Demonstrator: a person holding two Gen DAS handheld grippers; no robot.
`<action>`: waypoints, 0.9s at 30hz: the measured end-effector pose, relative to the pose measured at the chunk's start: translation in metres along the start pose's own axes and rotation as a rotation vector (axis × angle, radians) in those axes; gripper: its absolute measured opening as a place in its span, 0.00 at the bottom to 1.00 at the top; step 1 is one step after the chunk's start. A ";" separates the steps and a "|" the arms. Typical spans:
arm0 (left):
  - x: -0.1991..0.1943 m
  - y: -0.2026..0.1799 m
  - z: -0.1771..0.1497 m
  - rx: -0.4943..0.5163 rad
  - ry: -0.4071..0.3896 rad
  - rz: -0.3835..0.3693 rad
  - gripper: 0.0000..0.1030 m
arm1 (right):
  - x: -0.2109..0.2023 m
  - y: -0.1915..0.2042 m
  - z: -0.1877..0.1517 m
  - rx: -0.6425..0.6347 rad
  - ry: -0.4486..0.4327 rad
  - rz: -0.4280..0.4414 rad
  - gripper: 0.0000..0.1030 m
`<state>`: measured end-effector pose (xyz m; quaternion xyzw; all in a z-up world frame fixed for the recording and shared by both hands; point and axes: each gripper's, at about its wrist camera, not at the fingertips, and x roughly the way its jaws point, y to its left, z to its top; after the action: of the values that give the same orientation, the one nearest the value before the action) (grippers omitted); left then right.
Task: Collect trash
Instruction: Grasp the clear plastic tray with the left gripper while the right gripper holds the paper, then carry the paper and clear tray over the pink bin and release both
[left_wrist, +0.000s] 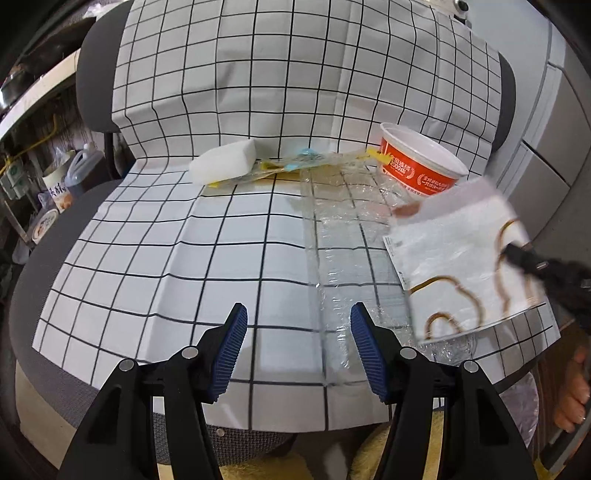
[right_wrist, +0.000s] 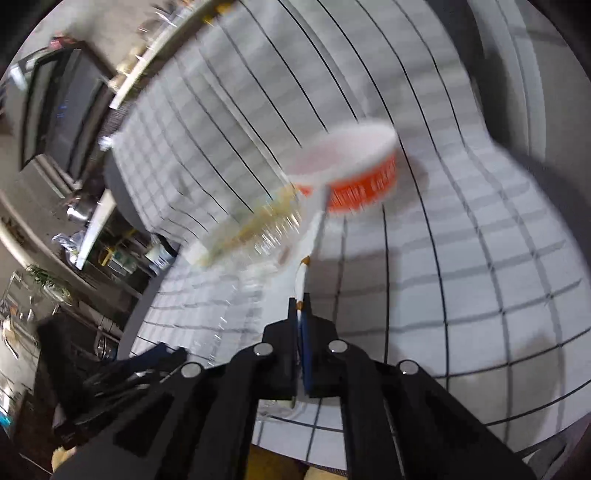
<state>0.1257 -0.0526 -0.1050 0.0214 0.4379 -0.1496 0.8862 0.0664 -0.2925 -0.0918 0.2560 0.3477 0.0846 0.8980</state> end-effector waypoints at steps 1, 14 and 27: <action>0.001 -0.001 0.001 0.001 -0.002 -0.005 0.58 | -0.007 0.003 0.001 -0.013 -0.023 0.005 0.02; 0.051 -0.012 0.018 0.020 0.062 -0.019 0.13 | -0.089 0.030 -0.007 -0.241 -0.224 -0.221 0.02; -0.050 -0.049 -0.022 0.162 -0.099 -0.195 0.05 | -0.139 0.010 -0.038 -0.161 -0.286 -0.281 0.02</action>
<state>0.0662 -0.0829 -0.0747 0.0429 0.3800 -0.2709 0.8834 -0.0624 -0.3151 -0.0296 0.1419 0.2413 -0.0509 0.9587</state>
